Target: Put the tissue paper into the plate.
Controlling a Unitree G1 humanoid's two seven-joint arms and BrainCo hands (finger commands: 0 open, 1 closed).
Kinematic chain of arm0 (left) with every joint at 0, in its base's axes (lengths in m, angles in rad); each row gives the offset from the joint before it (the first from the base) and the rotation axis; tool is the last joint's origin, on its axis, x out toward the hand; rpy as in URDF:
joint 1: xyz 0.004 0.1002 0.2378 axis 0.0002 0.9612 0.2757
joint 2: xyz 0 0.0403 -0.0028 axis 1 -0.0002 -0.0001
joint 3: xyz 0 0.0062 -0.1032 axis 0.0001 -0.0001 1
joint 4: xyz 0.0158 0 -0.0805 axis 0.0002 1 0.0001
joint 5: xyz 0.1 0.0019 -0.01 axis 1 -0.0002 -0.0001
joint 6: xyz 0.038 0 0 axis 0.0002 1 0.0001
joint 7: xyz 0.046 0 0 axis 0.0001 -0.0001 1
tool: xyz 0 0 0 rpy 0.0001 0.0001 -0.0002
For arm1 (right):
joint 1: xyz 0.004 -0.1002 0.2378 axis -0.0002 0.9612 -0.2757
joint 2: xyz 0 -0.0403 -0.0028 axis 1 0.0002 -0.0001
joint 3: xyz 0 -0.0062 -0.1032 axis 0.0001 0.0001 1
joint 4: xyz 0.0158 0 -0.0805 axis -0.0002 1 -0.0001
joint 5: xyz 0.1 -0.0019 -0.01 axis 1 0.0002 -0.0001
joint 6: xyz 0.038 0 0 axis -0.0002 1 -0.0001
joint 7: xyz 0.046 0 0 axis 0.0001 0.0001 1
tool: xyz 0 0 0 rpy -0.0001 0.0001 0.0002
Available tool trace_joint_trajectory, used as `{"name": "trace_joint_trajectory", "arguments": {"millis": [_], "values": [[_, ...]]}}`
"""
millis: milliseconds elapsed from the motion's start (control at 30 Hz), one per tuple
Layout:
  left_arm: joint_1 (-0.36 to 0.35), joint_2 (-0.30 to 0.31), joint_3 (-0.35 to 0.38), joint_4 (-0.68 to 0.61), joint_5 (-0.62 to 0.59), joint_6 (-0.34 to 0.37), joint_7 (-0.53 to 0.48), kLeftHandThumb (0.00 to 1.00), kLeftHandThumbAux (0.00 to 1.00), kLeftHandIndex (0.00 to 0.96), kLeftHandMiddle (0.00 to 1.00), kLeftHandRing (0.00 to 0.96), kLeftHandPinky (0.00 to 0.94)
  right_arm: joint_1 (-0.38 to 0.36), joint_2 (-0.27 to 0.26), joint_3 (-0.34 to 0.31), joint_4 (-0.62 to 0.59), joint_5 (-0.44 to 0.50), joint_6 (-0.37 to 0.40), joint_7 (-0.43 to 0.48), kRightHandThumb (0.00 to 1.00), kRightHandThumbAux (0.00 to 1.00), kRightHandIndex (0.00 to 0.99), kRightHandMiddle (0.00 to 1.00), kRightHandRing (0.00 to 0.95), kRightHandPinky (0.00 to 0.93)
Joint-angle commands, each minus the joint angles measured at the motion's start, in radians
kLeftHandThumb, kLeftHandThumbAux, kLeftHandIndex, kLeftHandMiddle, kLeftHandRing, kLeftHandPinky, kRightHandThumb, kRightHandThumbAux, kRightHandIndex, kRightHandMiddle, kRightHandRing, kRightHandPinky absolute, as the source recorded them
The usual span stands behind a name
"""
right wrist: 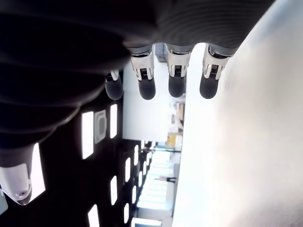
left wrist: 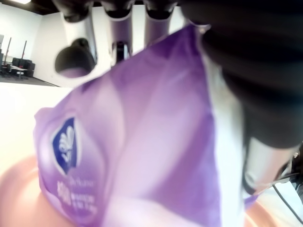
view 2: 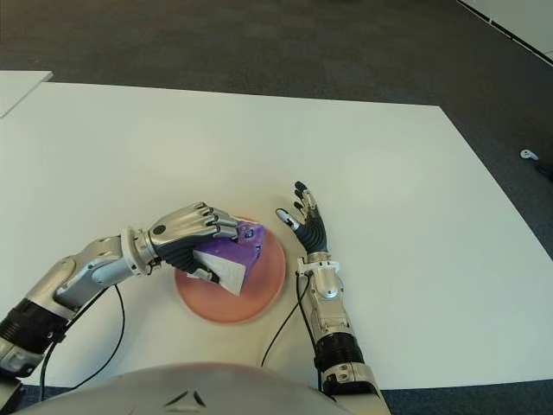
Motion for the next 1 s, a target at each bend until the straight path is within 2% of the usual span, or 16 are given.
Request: {"name": "trace_joint_trajectory", "arguments": {"millis": [33,100,400,600,667,700,733,767,867,1000], "values": [[0.021,0.009,0.008,-0.004,-0.001,0.028,-0.035,0.746,0.696,0.442,0.847,0.852,0.857,0.079,0.007,0.008,0.106,-0.015,0.040,0.001,0.000,0.516,0.000,0.000,0.000,0.000],[0.023,0.008,0.012,-0.007,-0.005,0.026,-0.034,0.747,0.696,0.442,0.846,0.851,0.851,0.090,0.016,0.014,0.058,-0.015,0.086,-0.004,0.000,0.522,0.000,0.000,0.000,0.000],[0.021,0.005,0.018,0.012,-0.002,-0.014,-0.003,0.746,0.697,0.442,0.839,0.843,0.818,0.102,0.027,0.005,0.019,0.004,0.156,-0.004,0.002,0.559,0.000,0.000,0.000,0.000],[-0.025,-0.035,-0.009,0.188,0.110,-0.100,0.173,0.731,0.697,0.442,0.818,0.816,0.771,0.113,0.031,0.006,-0.007,0.005,0.179,-0.003,0.004,0.565,0.000,0.000,0.000,0.000],[-0.036,-0.031,-0.011,0.210,0.091,-0.136,0.181,0.706,0.699,0.436,0.756,0.738,0.689,0.119,0.033,0.011,-0.038,0.002,0.200,-0.005,0.005,0.560,0.000,0.000,0.000,0.000],[-0.044,-0.013,-0.018,0.211,0.079,-0.141,0.147,0.606,0.643,0.403,0.637,0.607,0.566,0.120,0.032,0.010,-0.040,0.002,0.204,-0.004,0.005,0.559,0.000,0.000,0.000,0.000],[-0.050,-0.001,-0.024,0.212,0.074,-0.143,0.122,0.436,0.535,0.263,0.413,0.388,0.362,0.122,0.032,0.010,-0.043,0.002,0.208,-0.003,0.005,0.558,0.000,0.000,0.000,0.000],[-0.047,0.037,-0.019,0.182,0.037,-0.143,0.068,0.327,0.466,0.173,0.269,0.248,0.231,0.123,0.031,0.010,-0.045,0.002,0.211,-0.002,0.004,0.558,0.000,0.000,0.000,0.000],[-0.040,0.101,-0.010,0.126,-0.026,-0.134,-0.031,0.185,0.360,0.056,0.088,0.081,0.075,0.124,0.031,0.009,-0.047,0.003,0.217,0.000,0.001,0.559,0.000,0.000,0.000,0.000],[-0.045,0.126,-0.014,0.082,-0.031,-0.085,-0.125,0.124,0.303,0.014,0.023,0.021,0.019,0.123,0.031,0.008,-0.044,0.006,0.219,0.004,0.000,0.561,0.000,0.000,0.000,0.000]]}}
